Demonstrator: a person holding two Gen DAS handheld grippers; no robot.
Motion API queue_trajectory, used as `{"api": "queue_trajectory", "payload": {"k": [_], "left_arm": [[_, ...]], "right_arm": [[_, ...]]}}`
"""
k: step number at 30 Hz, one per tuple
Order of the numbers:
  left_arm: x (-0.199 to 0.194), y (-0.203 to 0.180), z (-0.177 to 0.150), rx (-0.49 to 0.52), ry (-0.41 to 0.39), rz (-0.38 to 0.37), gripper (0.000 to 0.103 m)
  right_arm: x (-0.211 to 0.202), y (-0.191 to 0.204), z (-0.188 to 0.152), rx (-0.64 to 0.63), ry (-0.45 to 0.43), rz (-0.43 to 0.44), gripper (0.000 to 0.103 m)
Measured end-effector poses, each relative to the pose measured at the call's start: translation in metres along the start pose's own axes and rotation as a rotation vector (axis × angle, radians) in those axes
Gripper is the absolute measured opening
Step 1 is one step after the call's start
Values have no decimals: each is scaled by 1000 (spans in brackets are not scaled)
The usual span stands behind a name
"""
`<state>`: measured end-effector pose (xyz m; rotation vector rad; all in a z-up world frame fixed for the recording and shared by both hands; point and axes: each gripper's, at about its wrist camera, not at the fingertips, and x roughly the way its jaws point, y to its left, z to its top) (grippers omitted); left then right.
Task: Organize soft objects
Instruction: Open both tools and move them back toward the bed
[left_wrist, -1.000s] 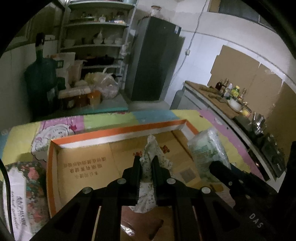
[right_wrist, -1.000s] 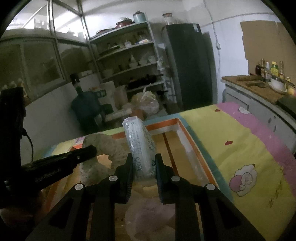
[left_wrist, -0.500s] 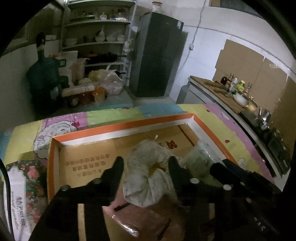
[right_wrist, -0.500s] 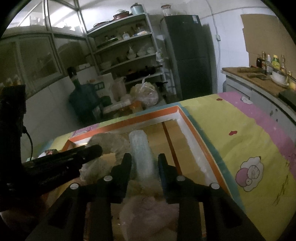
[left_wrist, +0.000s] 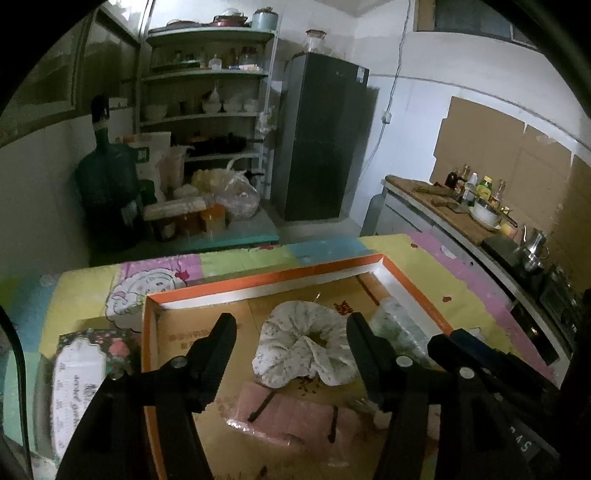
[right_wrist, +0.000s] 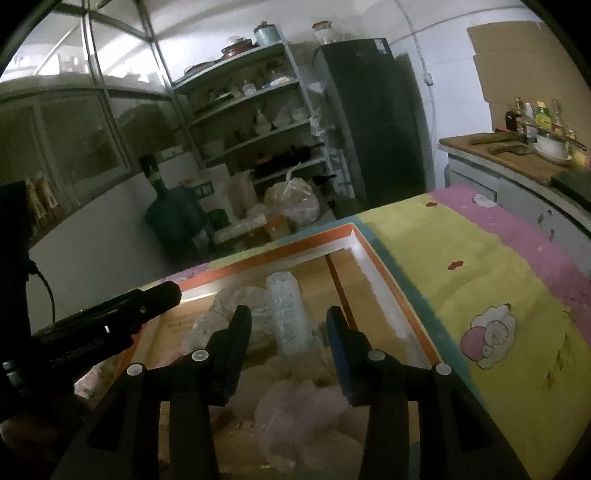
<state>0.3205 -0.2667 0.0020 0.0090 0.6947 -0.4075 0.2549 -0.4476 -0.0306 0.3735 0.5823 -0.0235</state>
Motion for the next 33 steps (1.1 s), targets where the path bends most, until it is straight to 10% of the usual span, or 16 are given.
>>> {"api": "queue_trajectory", "payload": {"k": [33], "left_arm": [[-137, 58, -43, 2, -175, 129, 80]], "right_arm": [[-96, 108, -34, -121, -82, 45, 58]]}}
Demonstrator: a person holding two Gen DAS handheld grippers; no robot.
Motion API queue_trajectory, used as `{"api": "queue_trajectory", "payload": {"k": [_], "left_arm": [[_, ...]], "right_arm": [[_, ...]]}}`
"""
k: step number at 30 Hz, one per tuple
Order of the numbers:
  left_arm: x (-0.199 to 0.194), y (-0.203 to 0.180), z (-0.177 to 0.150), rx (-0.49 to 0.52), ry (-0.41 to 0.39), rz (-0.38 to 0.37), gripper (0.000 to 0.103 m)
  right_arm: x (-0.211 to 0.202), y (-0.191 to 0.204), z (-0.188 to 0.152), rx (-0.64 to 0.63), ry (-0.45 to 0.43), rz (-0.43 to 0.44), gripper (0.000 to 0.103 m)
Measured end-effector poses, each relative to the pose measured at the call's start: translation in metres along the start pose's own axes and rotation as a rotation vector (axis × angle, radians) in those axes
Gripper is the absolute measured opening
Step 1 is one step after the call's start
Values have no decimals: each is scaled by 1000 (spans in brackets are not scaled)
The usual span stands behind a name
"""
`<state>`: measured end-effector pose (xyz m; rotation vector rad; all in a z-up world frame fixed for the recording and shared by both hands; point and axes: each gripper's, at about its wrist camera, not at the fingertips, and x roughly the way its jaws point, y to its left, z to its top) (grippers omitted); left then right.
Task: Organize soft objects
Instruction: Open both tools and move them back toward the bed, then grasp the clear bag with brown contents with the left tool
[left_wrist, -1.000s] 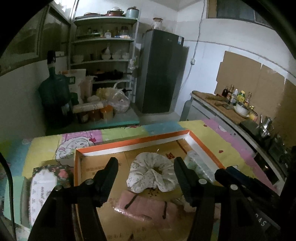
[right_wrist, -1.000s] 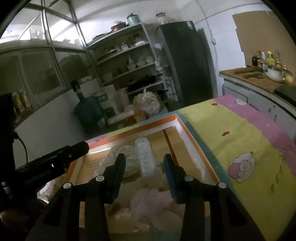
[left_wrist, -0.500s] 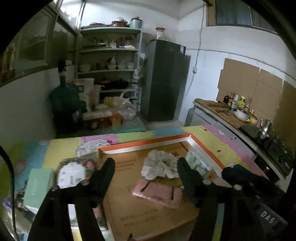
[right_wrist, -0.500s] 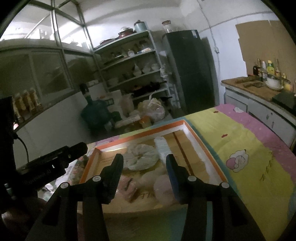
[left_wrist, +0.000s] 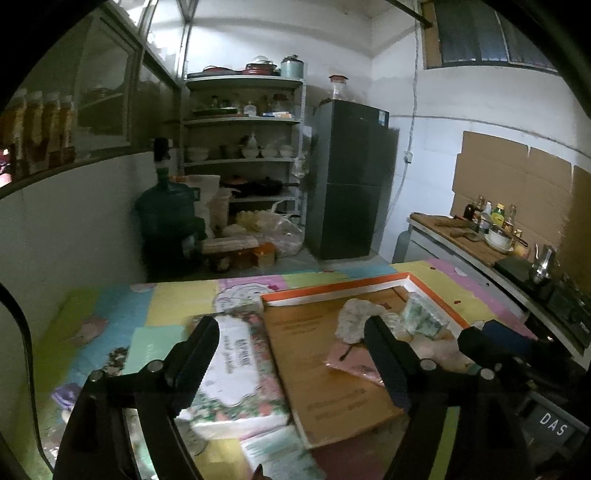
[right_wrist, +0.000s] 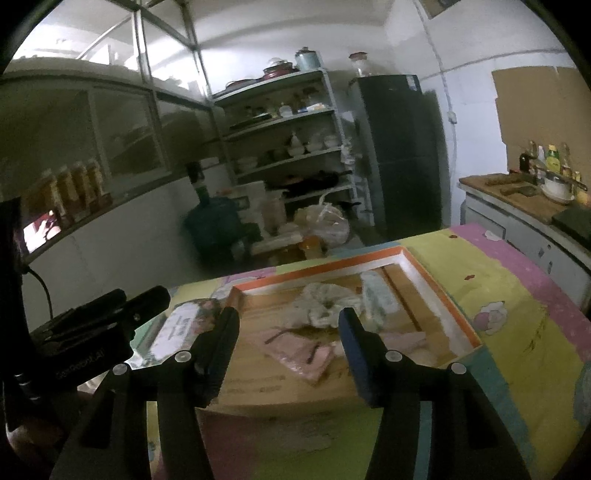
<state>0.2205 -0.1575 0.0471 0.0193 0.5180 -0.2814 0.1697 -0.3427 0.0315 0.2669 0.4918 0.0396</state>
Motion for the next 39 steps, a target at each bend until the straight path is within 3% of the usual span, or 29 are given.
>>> {"api": "queue_trajectory", "payload": {"k": [19, 30, 39], "left_arm": [[-52, 81, -26, -80, -38, 87, 81], [-73, 133, -54, -143, -38, 155, 81], [-83, 168, -71, -195, -31, 164, 81]], "right_arm": [[-11, 64, -19, -86, 22, 39, 59], [34, 100, -75, -109, 222, 132, 59], [60, 110, -97, -109, 299, 109, 59]]}}
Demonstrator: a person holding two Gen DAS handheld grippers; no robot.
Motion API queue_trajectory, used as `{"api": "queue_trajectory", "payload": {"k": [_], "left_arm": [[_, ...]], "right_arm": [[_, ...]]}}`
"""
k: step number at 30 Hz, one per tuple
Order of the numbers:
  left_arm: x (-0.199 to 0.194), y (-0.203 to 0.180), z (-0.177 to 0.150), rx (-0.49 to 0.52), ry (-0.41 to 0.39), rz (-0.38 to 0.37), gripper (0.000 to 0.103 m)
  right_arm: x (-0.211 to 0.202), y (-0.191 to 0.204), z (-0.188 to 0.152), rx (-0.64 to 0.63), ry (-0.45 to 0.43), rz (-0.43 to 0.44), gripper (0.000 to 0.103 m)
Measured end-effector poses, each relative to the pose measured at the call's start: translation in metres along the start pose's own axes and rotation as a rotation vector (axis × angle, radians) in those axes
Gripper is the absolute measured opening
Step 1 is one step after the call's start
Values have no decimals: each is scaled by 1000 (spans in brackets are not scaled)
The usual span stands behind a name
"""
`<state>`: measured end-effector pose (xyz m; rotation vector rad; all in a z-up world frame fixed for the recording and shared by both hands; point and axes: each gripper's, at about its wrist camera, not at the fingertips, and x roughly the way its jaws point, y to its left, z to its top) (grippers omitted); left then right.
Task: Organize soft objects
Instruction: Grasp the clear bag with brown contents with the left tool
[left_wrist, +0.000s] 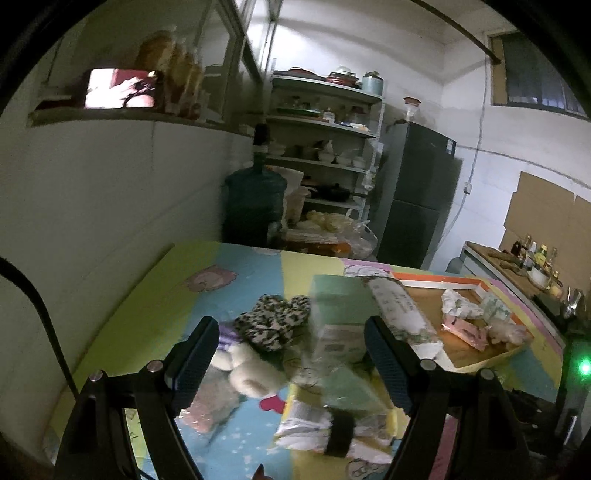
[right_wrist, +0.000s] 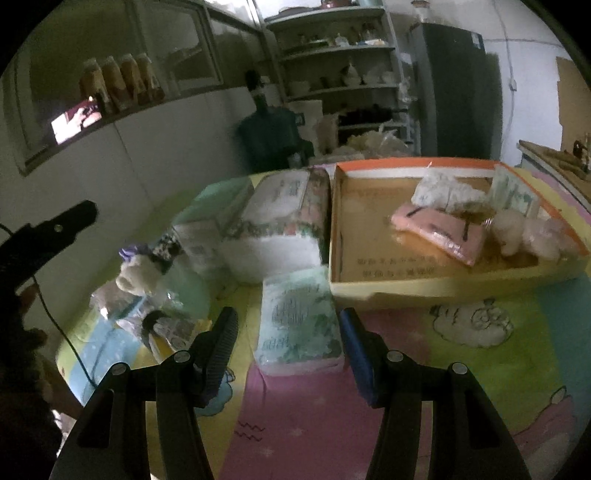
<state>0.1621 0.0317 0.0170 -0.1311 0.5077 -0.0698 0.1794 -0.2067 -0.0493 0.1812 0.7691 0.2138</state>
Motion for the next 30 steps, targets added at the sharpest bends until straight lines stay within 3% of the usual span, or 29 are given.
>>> {"api": "queue_trajectory", "payload": {"k": [6, 17, 18, 19, 23, 30], "left_arm": [[-5, 26, -6, -22, -3, 34, 81], [8, 56, -29, -32, 75, 44, 81], [10, 57, -30, -36, 83, 37, 81], [13, 58, -30, -43, 91, 29, 81], [20, 67, -35, -36, 106, 42, 81], [44, 91, -41, 63, 227, -133, 81]], "right_arm": [[12, 0, -6, 5, 23, -27, 65], [29, -2, -9, 8, 55, -50, 65], [29, -2, -9, 7, 55, -52, 63], [29, -2, -9, 1, 52, -61, 51], [27, 3, -12, -27, 52, -65, 49], [27, 2, -12, -28, 58, -51, 49]]}}
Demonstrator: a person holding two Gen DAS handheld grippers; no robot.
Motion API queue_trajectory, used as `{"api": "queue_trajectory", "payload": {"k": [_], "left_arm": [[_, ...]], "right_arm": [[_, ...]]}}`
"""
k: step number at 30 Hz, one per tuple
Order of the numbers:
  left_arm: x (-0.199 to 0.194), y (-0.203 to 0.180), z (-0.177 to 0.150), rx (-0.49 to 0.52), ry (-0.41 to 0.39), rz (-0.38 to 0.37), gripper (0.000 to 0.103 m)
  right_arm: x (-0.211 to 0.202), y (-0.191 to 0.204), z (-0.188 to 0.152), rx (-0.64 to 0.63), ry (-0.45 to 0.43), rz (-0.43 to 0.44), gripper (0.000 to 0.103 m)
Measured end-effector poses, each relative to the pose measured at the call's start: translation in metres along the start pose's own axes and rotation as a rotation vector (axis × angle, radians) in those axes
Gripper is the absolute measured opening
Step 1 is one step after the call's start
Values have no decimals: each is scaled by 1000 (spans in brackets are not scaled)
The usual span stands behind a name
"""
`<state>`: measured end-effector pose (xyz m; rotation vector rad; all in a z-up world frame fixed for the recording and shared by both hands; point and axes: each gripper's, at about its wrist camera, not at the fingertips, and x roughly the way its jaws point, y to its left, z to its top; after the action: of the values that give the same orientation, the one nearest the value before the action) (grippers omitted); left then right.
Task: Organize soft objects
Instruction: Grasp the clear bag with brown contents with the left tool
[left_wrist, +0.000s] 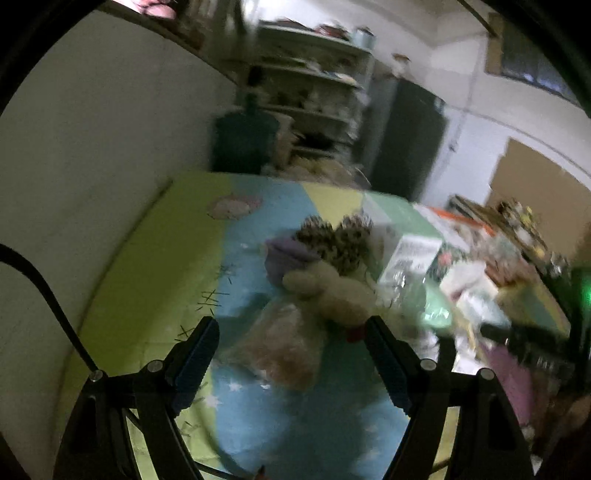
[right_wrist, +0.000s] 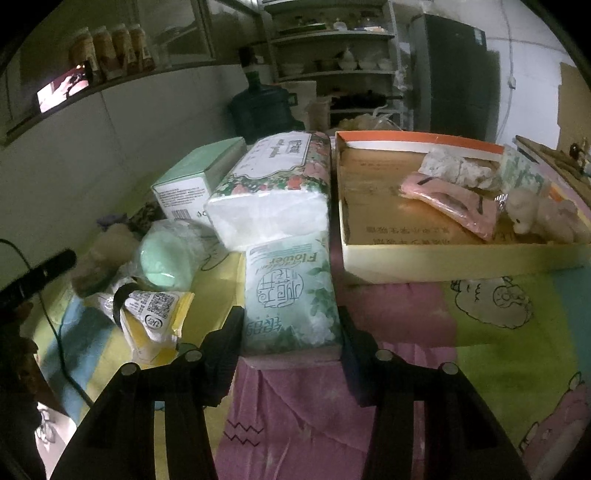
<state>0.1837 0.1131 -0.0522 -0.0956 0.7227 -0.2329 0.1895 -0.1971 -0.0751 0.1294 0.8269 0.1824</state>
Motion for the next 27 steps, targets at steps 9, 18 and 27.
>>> {"api": "queue_trajectory", "payload": {"k": [9, 18, 27], "left_arm": [[33, 2, -3, 50, 118, -36, 76], [26, 11, -7, -5, 87, -75, 55], [-3, 19, -17, -60, 27, -29, 54]], "right_arm": [[-1, 2, 0, 5, 1, -3, 49], [-2, 4, 1, -6, -1, 4, 49], [-12, 14, 1, -31, -23, 33, 49]]}}
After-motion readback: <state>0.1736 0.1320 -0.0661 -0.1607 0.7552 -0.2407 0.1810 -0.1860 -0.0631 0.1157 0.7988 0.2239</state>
